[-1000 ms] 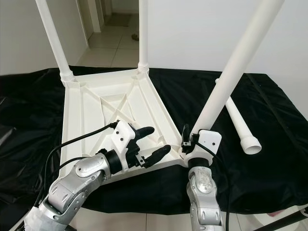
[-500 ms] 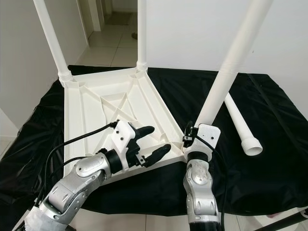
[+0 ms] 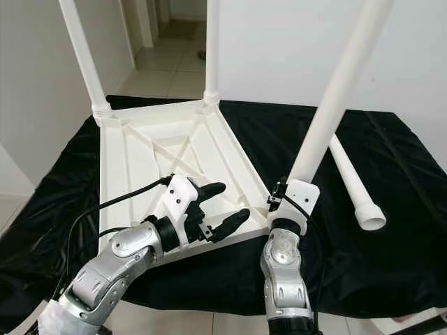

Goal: Building children table

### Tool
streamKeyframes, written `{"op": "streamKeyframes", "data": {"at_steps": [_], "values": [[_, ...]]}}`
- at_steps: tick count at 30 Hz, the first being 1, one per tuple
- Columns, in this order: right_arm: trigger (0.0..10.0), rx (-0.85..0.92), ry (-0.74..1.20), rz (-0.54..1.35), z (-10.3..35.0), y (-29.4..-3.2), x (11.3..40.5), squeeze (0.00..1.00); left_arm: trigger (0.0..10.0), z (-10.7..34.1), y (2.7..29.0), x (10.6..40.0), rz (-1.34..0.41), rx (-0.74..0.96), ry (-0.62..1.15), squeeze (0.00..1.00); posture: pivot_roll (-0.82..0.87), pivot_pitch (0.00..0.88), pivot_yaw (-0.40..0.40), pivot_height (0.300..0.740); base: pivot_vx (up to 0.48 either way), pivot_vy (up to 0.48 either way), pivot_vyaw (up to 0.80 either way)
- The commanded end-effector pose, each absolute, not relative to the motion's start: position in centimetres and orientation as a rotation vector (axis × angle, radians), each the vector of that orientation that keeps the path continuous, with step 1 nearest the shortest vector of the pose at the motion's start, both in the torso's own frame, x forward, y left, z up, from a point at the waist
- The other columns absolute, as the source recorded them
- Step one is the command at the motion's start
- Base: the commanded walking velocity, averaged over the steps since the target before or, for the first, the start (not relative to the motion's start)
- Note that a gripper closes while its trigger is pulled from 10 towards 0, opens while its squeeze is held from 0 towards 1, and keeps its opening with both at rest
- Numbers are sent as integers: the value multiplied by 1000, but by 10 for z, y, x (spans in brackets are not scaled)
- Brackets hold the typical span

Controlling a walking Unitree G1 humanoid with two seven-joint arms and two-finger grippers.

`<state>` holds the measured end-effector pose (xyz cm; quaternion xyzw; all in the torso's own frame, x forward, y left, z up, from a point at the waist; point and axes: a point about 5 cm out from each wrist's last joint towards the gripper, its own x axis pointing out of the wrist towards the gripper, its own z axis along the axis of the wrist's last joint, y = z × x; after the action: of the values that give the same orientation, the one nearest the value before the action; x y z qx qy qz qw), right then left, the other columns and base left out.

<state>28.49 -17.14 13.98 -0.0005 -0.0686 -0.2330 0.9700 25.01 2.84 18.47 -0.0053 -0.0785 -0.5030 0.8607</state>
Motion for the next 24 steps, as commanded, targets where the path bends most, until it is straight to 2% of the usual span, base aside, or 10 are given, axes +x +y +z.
{"op": "streamKeyframes", "data": {"at_steps": [1,24], "values": [[10000,-22,25,-603,106,-193,274,0,10000,184,26,249,-1106,11,-170,0,15,21,17,740,0,0,0],[10000,-11,71,-901,97,-226,263,0,10000,185,27,247,-1106,10,-168,0,20,32,22,740,0,0,0]]}}
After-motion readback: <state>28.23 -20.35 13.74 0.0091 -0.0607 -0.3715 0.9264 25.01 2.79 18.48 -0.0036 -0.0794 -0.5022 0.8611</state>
